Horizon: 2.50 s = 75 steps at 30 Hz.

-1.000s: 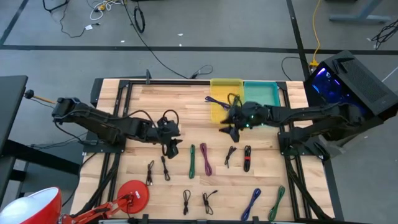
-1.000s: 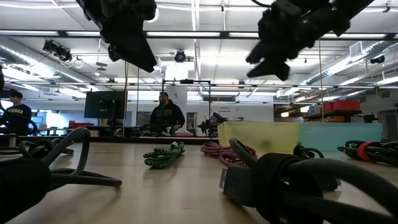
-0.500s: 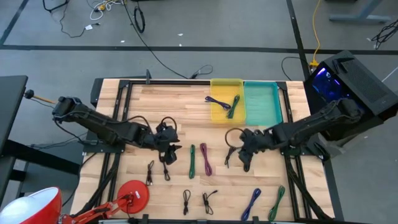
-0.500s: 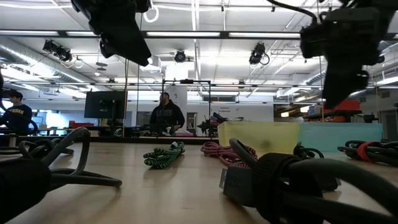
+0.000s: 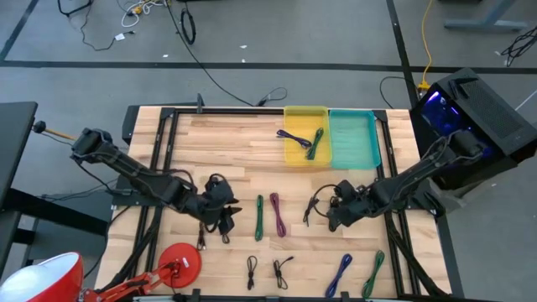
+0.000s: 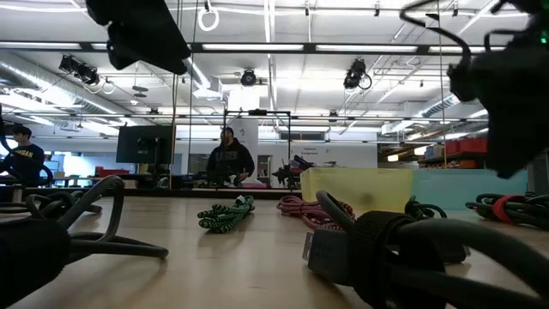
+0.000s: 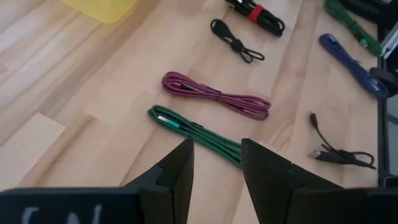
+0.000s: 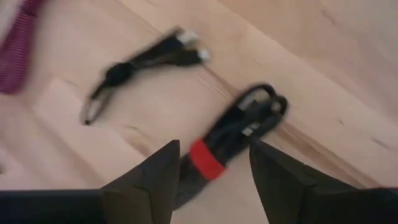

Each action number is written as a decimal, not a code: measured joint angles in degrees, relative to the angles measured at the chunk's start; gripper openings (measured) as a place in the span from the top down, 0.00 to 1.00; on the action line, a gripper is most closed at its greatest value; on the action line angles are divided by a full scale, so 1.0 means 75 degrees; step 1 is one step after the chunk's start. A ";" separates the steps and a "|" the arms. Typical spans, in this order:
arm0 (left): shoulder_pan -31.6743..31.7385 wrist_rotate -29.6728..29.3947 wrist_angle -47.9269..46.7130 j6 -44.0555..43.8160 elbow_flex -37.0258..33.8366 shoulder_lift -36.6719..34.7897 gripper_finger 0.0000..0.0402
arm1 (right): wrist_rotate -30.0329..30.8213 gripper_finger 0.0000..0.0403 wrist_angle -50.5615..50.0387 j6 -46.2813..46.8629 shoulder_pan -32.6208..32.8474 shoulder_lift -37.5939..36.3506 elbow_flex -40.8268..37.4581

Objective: Pick & Place USB Port
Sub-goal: Put the black charger cable into the blue bin

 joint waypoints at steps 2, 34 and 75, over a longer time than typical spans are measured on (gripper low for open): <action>-0.0195 -0.0224 -0.0003 -0.0107 0.0000 0.0003 0.66 | -0.0079 0.51 0.0249 0.0138 0.0040 0.0046 -0.0248; -0.0517 -0.1079 -0.0009 -0.0252 0.0000 0.0006 0.66 | -0.0360 0.57 0.1125 0.0467 0.0059 0.0978 -0.0730; -0.0561 -0.1169 0.0975 -0.0109 0.0006 0.1050 0.66 | 0.3927 0.98 -0.6112 -0.0259 -0.3261 -0.1968 0.2609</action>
